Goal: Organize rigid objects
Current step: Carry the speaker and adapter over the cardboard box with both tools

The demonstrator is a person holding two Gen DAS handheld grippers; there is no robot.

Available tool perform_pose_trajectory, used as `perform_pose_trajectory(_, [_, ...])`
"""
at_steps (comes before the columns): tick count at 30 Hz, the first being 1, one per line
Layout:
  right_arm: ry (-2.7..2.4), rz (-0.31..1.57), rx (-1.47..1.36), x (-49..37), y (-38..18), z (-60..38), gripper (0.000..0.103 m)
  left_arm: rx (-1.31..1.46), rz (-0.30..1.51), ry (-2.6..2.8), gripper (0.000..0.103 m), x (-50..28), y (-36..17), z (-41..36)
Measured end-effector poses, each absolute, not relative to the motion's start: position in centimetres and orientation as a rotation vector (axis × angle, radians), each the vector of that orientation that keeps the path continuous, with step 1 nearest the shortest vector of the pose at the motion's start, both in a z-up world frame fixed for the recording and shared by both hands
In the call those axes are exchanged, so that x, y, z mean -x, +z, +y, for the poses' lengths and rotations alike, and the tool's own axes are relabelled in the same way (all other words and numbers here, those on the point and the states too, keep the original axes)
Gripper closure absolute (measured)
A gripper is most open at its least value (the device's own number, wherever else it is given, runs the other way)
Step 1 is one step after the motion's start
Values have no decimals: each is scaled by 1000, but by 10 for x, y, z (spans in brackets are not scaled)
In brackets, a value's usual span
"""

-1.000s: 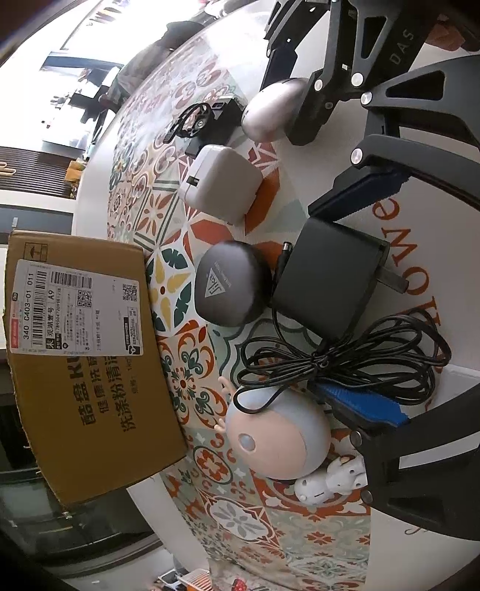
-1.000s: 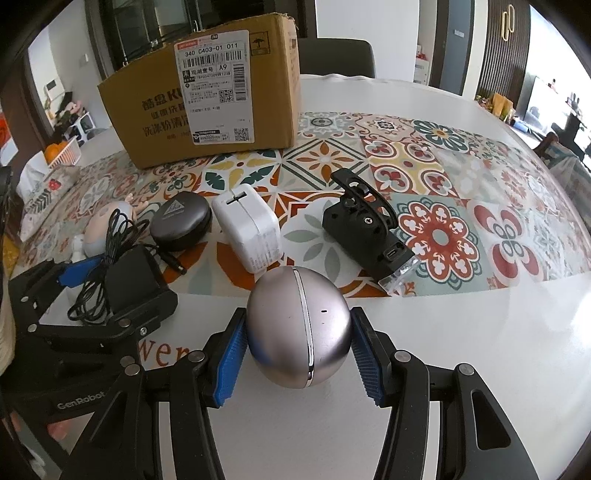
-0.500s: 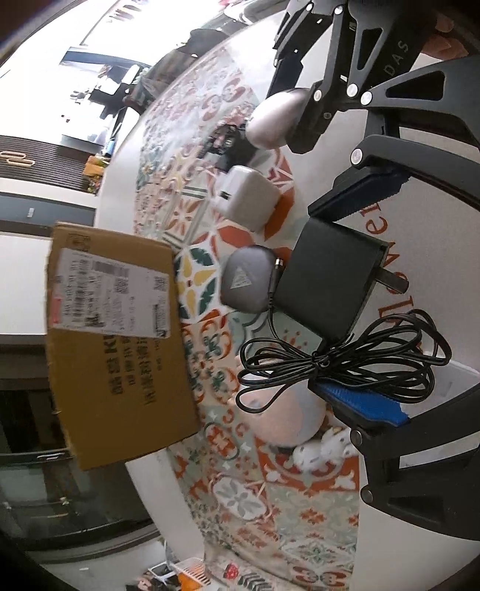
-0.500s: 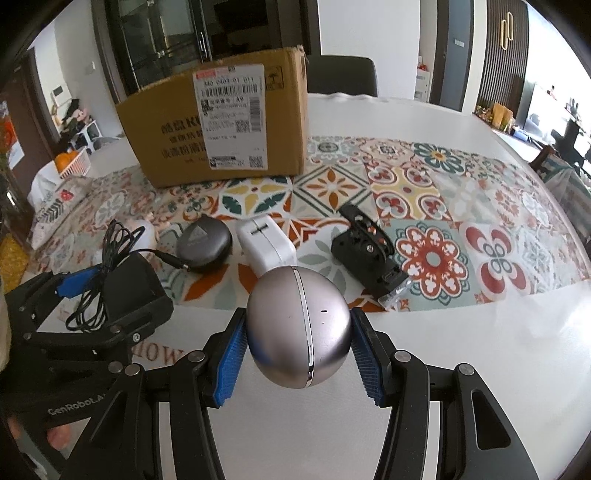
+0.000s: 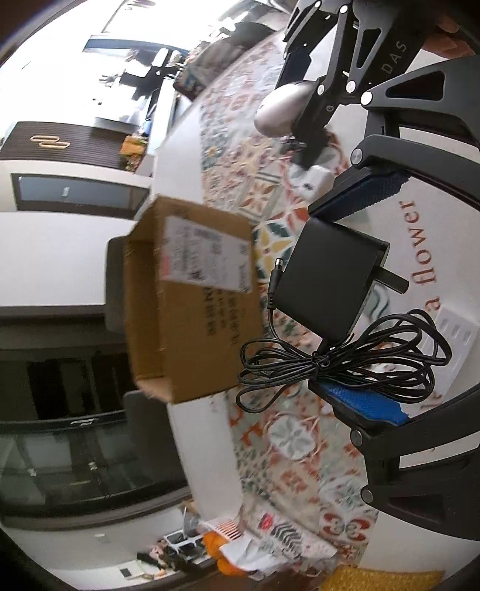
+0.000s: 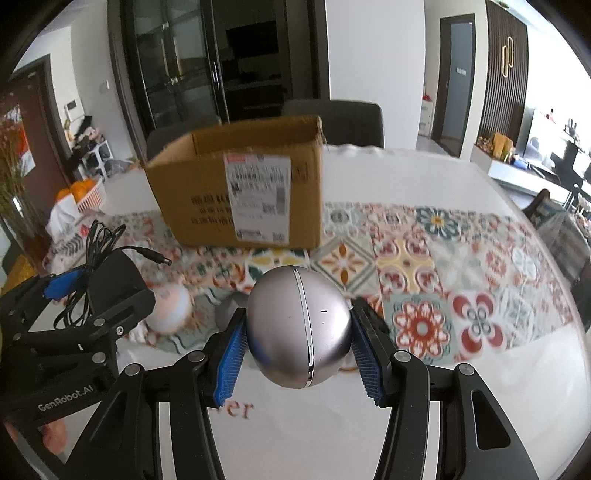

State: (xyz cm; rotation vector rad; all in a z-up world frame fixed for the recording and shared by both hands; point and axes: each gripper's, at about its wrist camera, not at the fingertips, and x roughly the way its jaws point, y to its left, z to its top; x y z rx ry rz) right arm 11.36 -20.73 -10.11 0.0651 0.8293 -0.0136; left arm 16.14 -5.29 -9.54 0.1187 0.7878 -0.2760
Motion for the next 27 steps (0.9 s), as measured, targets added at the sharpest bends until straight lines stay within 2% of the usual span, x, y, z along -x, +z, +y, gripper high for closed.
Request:
perform_pose_trajectory(14, [7,678,-54,-157,-34,-197,49,-81,699,-269,19,-203,-34,-39])
perform_pose_trajectory(27, [46,641,-21,-222,5,-195,49,-69,668,-280,19,-258,6,-35])
